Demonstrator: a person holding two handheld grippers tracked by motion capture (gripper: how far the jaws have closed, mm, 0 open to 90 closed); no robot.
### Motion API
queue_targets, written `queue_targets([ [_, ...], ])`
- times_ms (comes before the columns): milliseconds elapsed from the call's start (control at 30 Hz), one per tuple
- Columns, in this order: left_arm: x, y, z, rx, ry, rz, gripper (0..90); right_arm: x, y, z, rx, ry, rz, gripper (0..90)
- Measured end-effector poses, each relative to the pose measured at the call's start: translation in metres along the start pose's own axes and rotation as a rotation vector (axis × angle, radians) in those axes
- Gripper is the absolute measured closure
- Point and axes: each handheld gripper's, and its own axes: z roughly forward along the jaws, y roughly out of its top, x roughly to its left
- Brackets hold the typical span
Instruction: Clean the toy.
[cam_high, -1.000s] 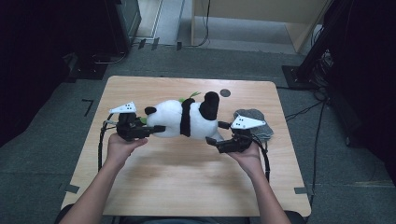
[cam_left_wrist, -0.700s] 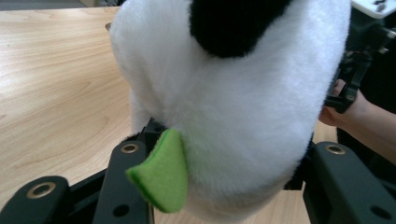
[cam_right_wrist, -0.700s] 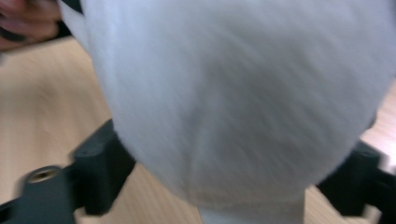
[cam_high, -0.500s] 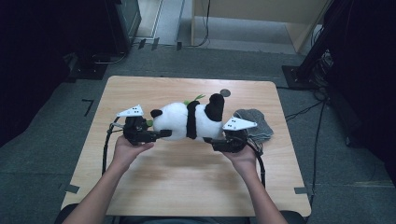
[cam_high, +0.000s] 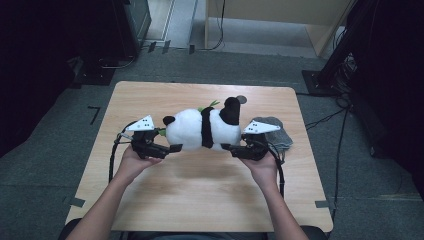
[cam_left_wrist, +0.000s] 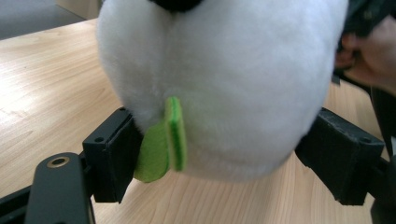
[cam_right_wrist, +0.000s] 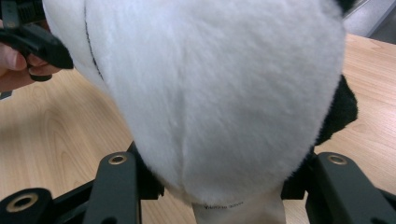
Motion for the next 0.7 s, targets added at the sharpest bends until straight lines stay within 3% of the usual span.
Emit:
queue_targets([
  [67, -0.001, -0.003, -0.003, -0.003, 0.018, 0.019, 20.1, -0.002, 0.001, -0.004, -0.003, -0.004, 0.01, 48.7],
  [167, 0.003, -0.007, -0.006, -0.006, 0.022, 0.006, 22.7, -0.006, 0.0, -0.01, -0.014, -0.004, 0.032, 48.8],
  [300, 0.003, -0.011, 0.001, 0.001, -0.013, -0.016, 22.8, -0.007, 0.0, -0.013, -0.014, 0.029, 0.061, 48.7],
  [400, -0.002, -0.013, 0.009, 0.007, -0.035, 0.0, 21.3, -0.003, 0.0, -0.009, 0.003, 0.048, 0.061, 48.4],
  [500, -0.008, -0.012, 0.015, 0.03, 0.023, 0.005, 19.5, 0.002, -0.001, -0.002, 0.021, 0.055, 0.076, 47.5],
  [600, -0.005, -0.012, 0.015, 0.03, 0.012, -0.04, 29.0, 0.001, -0.003, 0.001, 0.031, 0.058, 0.105, 44.5],
  [700, -0.006, -0.011, 0.013, 0.045, 0.017, -0.033, 36.8, -0.002, -0.006, 0.004, 0.037, 0.07, 0.111, 41.1],
])
